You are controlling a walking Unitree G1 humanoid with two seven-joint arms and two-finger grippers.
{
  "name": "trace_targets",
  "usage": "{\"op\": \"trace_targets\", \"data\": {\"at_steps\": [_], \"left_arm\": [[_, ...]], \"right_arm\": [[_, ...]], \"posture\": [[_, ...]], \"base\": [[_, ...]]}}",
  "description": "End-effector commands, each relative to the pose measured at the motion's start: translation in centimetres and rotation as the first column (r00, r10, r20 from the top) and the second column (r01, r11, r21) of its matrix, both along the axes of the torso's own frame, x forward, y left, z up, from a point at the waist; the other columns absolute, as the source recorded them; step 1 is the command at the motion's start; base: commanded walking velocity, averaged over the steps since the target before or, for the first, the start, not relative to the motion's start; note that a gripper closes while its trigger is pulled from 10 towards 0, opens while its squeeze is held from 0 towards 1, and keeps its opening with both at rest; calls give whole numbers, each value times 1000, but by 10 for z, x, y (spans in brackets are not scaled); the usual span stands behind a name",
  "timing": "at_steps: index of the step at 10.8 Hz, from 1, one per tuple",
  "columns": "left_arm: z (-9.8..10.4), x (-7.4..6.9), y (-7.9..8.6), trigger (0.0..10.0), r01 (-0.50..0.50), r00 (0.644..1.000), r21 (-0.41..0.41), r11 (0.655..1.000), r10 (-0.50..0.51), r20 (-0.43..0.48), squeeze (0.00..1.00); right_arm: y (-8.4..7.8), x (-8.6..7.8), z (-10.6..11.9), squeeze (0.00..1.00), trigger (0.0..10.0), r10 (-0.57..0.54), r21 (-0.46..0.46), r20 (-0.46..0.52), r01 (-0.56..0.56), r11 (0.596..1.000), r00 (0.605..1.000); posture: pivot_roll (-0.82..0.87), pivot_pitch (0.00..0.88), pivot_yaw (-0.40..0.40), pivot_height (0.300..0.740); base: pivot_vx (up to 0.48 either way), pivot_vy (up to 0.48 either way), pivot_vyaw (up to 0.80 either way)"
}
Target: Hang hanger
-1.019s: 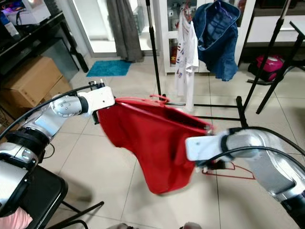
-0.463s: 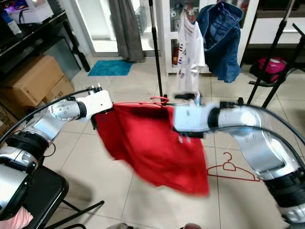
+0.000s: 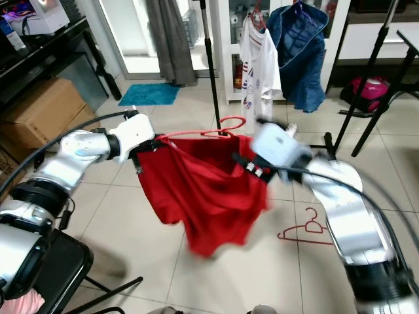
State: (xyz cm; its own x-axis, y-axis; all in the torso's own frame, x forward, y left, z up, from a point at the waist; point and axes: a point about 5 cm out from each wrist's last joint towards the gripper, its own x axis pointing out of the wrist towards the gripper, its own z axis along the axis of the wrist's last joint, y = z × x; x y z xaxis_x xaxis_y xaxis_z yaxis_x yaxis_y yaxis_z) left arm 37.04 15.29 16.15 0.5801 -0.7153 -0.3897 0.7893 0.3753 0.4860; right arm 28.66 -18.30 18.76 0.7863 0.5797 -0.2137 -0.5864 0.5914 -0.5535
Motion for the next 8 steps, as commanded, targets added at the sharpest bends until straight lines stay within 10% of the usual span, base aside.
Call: {"op": "trace_targets", "data": {"at_steps": [1,5,8], "left_arm": [[10,0,9,0,15,1000,-68,998,-15,1,0],[28,-14,41,0,179,972,-163,970,-200,-123,0],[34,-10,47,0,93,993,-249,964,-108,-47,0]], "right_arm": [[0,0,8,0,10000,22,15,15,-22,1000,1000],[-6,9,15,0,10000,146,21,-57,-145,989,988],[-1,10,19,0,10000,22,99,-116,-10,995,993]], "posture": [[-199,0,196,740],[-178,0,163,740],[-161,0,156,740]], "base": [[0,0,0],[0,0,0],[0,0,0]]}}
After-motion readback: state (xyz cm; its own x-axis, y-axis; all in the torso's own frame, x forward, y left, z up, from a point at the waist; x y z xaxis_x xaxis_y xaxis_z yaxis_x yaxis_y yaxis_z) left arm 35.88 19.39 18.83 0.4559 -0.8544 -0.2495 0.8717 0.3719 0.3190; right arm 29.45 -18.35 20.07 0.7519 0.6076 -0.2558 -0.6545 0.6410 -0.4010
